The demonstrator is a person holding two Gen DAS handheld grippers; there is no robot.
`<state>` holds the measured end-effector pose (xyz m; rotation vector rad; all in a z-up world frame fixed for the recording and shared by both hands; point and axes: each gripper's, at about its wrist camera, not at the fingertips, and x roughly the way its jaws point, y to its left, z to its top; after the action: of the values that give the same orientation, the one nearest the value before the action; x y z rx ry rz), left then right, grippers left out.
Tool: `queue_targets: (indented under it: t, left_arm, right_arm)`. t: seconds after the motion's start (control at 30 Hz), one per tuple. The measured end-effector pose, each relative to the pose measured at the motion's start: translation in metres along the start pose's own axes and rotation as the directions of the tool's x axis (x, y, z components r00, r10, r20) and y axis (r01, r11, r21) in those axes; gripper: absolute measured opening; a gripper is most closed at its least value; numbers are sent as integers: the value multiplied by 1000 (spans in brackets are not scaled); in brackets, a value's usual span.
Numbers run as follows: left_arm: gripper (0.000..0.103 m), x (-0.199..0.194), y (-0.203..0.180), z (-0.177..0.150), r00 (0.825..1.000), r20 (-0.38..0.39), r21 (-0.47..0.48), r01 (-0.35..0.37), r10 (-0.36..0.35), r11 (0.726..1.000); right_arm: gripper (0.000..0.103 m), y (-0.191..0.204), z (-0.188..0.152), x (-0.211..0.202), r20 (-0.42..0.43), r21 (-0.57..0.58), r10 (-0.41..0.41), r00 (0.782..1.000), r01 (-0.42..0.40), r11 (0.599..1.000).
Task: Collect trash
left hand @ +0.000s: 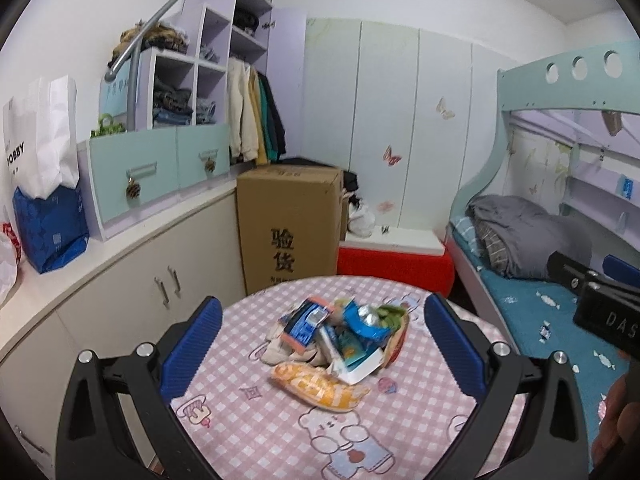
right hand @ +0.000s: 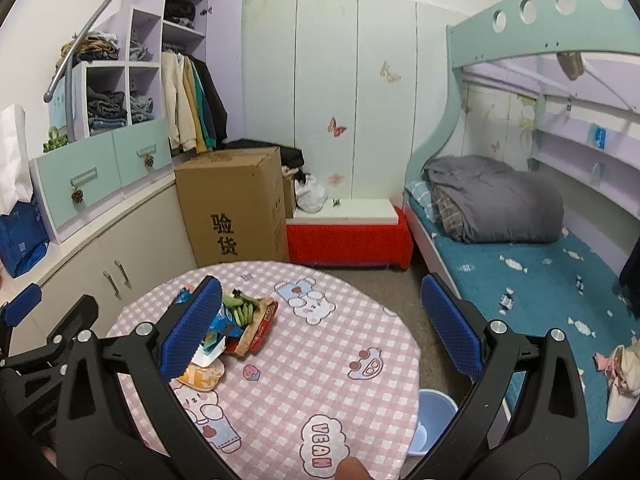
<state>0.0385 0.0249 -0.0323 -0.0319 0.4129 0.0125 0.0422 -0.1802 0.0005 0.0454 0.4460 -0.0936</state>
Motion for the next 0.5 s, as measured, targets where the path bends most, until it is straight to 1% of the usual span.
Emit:
queue_targets:
  t: [0.23,0.37,0.5]
  left_arm:
    - [99,40,24,-21,994,-103,-17,-39,37,999]
    - [99,69,35,-38,983,-179,-21,-57,52,998]
    - [99,87,44,-53,970,-233,-18,-71,65,997]
  right_arm:
    - [97,14,-18,49,-100,-23,62,993,-65,998]
    - [97,25,-31,84,-174,-36,103,979,-110,993]
    - [97,50,-42,117,-231,-64,186,955,-205,977]
